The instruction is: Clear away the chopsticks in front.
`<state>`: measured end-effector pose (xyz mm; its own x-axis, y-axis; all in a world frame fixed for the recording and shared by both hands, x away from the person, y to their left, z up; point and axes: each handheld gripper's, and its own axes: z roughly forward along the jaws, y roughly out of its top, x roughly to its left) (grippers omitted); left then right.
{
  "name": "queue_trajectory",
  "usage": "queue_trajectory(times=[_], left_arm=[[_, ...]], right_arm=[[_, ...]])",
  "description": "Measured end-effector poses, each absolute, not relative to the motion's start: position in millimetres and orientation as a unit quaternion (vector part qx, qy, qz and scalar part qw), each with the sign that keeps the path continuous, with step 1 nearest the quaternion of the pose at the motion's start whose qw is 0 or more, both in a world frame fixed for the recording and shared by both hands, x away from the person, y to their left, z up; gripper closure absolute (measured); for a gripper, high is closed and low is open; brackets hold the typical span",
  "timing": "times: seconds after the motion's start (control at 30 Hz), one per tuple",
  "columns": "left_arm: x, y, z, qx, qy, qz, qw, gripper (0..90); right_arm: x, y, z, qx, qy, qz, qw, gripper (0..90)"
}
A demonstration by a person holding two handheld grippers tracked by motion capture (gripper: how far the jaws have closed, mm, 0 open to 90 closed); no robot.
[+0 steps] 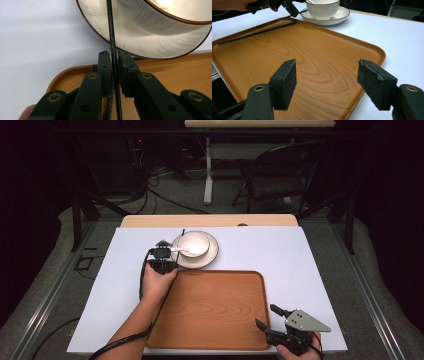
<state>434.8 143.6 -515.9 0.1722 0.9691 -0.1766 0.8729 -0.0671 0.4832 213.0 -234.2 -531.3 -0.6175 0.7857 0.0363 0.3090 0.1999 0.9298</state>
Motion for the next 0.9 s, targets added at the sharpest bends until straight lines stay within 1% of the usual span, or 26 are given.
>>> queue_trajectory(times=[0.13, 0.33, 0.5, 0.7, 0.9], left_arm=[[438.1, 142.4, -516.8, 0.724, 0.640, 0.093, 0.240, 82.4], [440.5, 141.7, -516.3, 0.716, 0.652, 0.084, 0.233, 86.3], [440.7, 141.2, -515.7, 0.717, 0.651, 0.092, 0.230, 86.6], [439.4, 146.7, -515.9, 0.711, 0.656, 0.098, 0.234, 86.8], [433.4, 163.5, -508.9, 0.700, 0.662, 0.102, 0.247, 86.9]], right_arm=[[213.0, -234.1, -531.2, 0.370, 0.739, 0.513, 0.232, 31.7], [212.8, -234.6, -531.1, 0.370, 0.739, 0.513, 0.233, 31.7], [212.7, -234.5, -531.0, 0.370, 0.739, 0.513, 0.233, 31.7], [213.0, -234.3, -531.2, 0.370, 0.739, 0.514, 0.231, 31.7], [213.0, -234.1, -531.4, 0.370, 0.739, 0.513, 0.231, 31.7]])
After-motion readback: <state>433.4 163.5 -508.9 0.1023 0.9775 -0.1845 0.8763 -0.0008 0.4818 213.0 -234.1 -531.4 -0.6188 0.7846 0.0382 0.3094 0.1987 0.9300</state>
